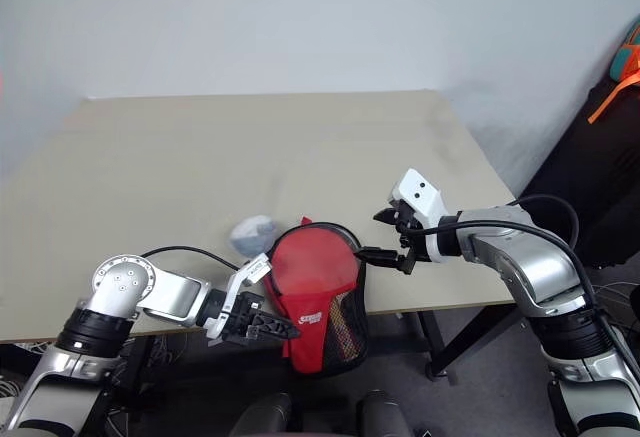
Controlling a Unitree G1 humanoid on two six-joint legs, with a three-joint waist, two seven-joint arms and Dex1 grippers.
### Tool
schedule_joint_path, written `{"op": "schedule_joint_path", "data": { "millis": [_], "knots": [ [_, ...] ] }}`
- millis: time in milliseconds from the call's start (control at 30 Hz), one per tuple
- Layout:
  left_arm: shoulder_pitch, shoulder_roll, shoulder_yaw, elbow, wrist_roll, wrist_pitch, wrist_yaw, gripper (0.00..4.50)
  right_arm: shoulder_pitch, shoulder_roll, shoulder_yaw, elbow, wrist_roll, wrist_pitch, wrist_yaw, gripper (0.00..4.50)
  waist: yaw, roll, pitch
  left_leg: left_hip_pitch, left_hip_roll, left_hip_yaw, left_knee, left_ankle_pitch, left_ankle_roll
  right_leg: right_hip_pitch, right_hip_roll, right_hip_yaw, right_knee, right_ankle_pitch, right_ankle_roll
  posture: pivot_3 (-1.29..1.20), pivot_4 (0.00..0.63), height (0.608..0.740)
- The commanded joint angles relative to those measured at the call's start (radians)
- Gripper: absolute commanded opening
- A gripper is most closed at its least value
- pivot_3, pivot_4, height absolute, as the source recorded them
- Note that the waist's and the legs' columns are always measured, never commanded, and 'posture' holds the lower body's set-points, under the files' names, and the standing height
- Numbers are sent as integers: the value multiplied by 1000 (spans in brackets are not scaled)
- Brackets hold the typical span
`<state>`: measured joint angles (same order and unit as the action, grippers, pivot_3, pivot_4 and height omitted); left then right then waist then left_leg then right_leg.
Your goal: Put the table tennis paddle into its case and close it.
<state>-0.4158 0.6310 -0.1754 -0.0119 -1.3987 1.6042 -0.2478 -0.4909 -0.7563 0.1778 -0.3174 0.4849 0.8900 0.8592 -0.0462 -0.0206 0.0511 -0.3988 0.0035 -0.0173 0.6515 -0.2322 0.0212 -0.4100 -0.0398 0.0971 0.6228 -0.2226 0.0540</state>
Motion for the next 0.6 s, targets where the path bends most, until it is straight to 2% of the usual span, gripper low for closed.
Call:
{"op": "schedule_joint_path", "data": {
  "millis": [33, 333, 433, 600],
  "knots": [
    [10, 28, -21, -56, 41, 10, -81, 46, -5, 9, -24, -10, -5, -17, -6, 4500, 0, 0, 0, 0, 0, 0, 0, 0, 0, 0, 0, 0, 0, 0, 0, 0, 0, 739],
    [13, 35, -18, -76, 190, -12, -210, 46, -2, 25, -20, -8, -10, -18, -12, 4500, 0, 0, 0, 0, 1, 0, 0, 0, 0, 0, 0, 0, 0, 0, 0, 0, 0, 739],
    [-1, 27, 9, -68, 219, -30, -255, 771, -6, 30, -18, -2, -15, -18, -10, 4500, 0, 0, 0, 0, 1, 1, 0, 0, 0, 0, 0, 0, 0, 0, 0, 0, 0, 739],
    [-30, 44, 99, -82, 199, 0, -305, 2452, -10, 38, -16, 6, -22, -19, -7, 4500, 0, 0, 0, 0, 1, 1, 1, 0, 0, 0, 0, 0, 1, 0, 0, 0, 0, 739]
  ]
}}
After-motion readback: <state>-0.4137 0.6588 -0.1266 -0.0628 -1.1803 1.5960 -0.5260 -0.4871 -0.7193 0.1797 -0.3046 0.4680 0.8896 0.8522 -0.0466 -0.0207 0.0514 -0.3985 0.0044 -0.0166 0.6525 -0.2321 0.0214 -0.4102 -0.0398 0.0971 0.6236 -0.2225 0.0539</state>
